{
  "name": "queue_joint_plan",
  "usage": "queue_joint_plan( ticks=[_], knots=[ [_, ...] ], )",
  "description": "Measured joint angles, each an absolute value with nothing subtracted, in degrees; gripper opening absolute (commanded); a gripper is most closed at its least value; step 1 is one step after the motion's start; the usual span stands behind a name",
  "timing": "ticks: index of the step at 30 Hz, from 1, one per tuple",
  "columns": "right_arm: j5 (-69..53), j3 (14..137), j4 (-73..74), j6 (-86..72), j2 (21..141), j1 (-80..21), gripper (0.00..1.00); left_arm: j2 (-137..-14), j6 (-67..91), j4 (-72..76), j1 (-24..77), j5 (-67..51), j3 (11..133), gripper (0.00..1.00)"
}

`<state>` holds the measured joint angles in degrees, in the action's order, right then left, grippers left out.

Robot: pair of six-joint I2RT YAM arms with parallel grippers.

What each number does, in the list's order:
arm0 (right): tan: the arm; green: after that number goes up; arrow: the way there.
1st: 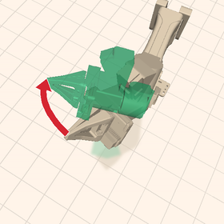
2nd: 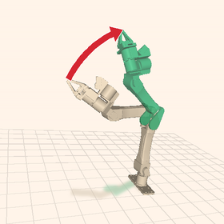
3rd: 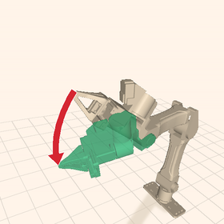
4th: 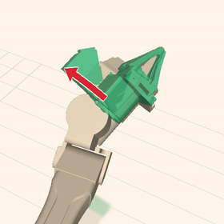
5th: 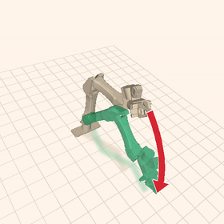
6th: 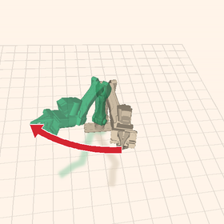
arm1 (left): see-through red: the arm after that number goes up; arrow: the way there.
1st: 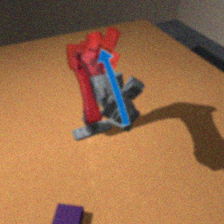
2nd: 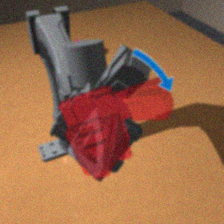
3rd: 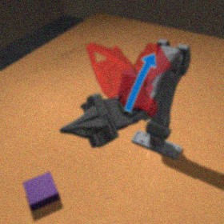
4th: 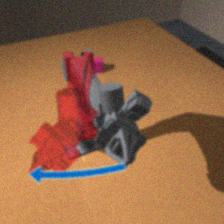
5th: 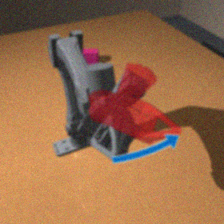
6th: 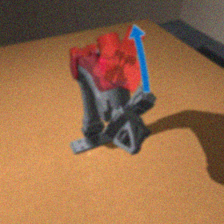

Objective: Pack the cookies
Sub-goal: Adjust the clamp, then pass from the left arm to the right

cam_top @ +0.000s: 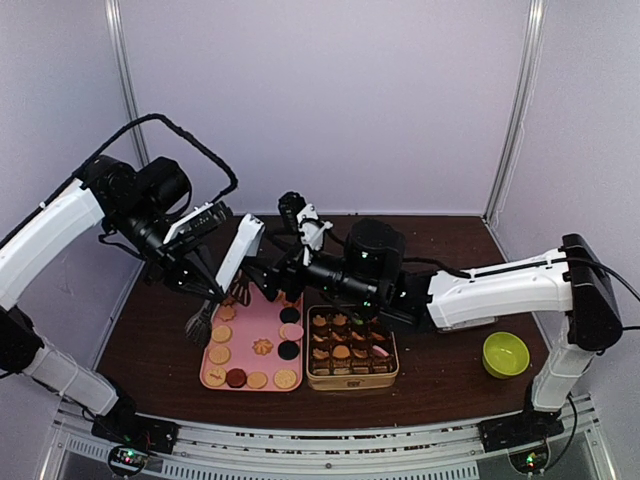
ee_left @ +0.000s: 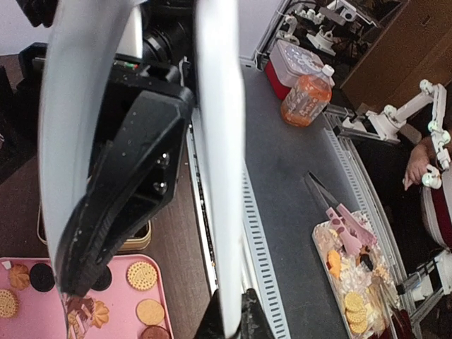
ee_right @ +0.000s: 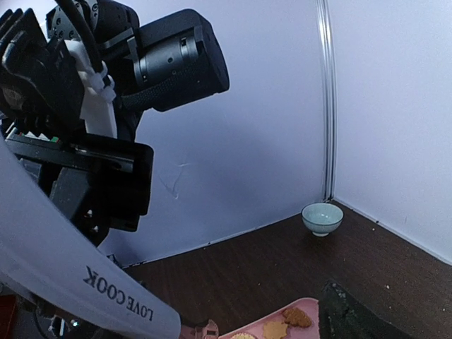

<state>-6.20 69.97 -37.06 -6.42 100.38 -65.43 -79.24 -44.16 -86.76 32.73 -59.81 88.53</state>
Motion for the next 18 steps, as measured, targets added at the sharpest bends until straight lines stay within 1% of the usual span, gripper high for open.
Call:
queue_joint_plan(
  ticks=[4,7,10,14,18],
  knots=[
    [-10.02,65.84,-30.37,-6.35,96.03,-64.12,0.87,-80.86,-46.78,-87.61,33.47,-57.89,88.73,0.00],
    [-10.74,62.78,-24.91,-6.15,92.77,-62.46,0.87,-80.82,-46.76,-88.88,33.41,-55.99,88.73,0.00],
    [-10.68,60.73,-21.98,-6.35,90.19,-61.45,0.86,-80.44,-44.80,-87.07,33.43,-54.00,88.55,0.00],
    [-11.16,60.86,-21.65,-7.18,89.10,-61.89,0.85,-80.29,-41.60,-83.15,33.43,-50.98,87.53,0.00],
    [-12.49,63.90,-20.78,-7.51,90.11,-62.81,0.85,-80.29,-38.94,-79.79,33.43,-48.31,86.91,0.00]
  ],
)
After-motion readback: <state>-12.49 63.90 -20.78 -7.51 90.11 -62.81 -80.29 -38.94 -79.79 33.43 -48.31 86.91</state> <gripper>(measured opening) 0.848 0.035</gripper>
